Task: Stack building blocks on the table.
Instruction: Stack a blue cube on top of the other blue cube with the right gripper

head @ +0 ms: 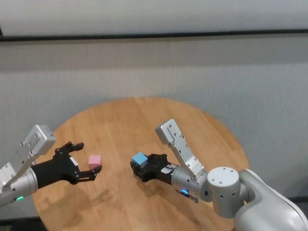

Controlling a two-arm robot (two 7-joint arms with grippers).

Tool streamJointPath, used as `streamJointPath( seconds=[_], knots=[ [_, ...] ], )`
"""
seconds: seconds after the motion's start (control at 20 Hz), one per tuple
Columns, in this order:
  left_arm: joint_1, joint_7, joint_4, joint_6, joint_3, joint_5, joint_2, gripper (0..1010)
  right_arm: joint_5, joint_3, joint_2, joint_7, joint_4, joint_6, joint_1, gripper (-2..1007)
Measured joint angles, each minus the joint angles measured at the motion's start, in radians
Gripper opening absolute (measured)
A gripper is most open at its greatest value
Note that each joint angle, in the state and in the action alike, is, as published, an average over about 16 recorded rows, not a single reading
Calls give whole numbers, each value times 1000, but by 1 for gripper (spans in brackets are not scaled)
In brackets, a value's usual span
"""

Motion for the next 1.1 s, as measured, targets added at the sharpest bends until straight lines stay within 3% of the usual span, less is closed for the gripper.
streamJointPath(
  seconds=[0.5,1.1],
  knots=[
    [0,0,0,0,0,0,0,1000,-10,-2,0,0,3,-18,-1,469],
    [0,0,0,0,0,0,0,1000,-24,9,1,-20,-6,-49,-7,819]
  ],
)
